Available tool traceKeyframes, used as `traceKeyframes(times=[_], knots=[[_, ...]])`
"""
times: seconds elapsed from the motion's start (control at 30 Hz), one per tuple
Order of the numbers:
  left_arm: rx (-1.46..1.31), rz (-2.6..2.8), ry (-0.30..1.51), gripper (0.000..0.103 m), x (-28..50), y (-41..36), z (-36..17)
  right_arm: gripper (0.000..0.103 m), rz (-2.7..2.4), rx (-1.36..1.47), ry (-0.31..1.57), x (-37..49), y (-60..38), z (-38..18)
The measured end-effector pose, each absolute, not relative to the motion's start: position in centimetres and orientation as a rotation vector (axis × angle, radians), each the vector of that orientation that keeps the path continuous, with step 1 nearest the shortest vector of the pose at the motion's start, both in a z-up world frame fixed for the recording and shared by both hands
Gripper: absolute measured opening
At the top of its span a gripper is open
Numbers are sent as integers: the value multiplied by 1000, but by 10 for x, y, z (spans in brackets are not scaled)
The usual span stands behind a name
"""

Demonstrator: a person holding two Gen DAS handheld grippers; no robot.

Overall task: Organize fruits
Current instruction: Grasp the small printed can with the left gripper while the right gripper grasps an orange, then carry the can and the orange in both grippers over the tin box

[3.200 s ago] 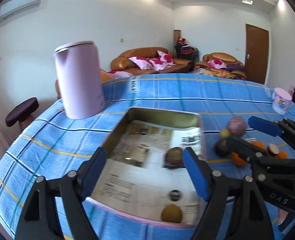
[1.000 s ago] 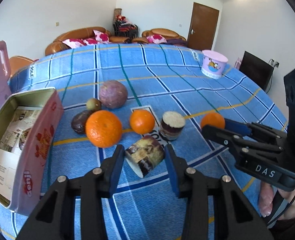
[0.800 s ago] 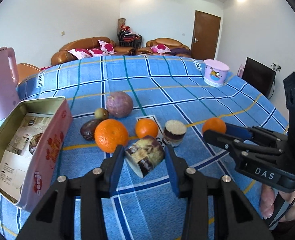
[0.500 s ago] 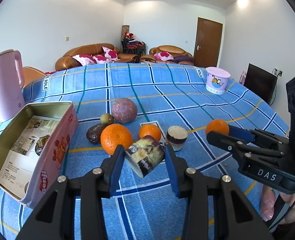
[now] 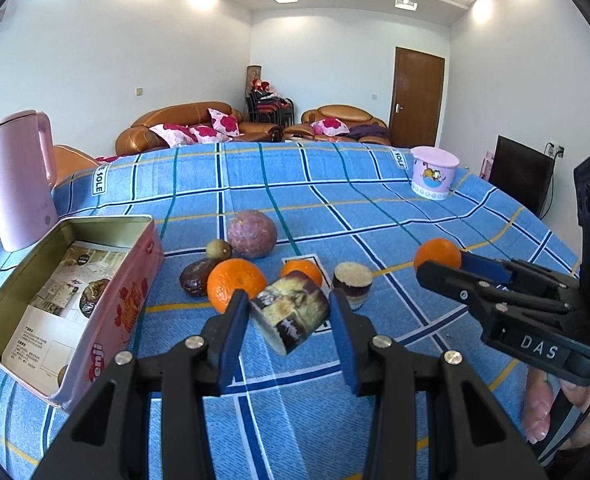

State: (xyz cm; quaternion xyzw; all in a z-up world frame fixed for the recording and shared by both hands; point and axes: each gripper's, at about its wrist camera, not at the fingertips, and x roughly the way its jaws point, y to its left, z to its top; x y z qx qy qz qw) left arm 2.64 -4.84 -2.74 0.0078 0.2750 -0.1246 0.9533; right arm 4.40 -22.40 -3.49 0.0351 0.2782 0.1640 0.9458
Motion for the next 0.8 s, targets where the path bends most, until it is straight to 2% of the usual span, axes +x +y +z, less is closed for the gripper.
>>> traceKeyframes(times=[0.8], knots=[[21,-249,457,43,10,-48,-21,45,356,78,473,30,-227,-28]])
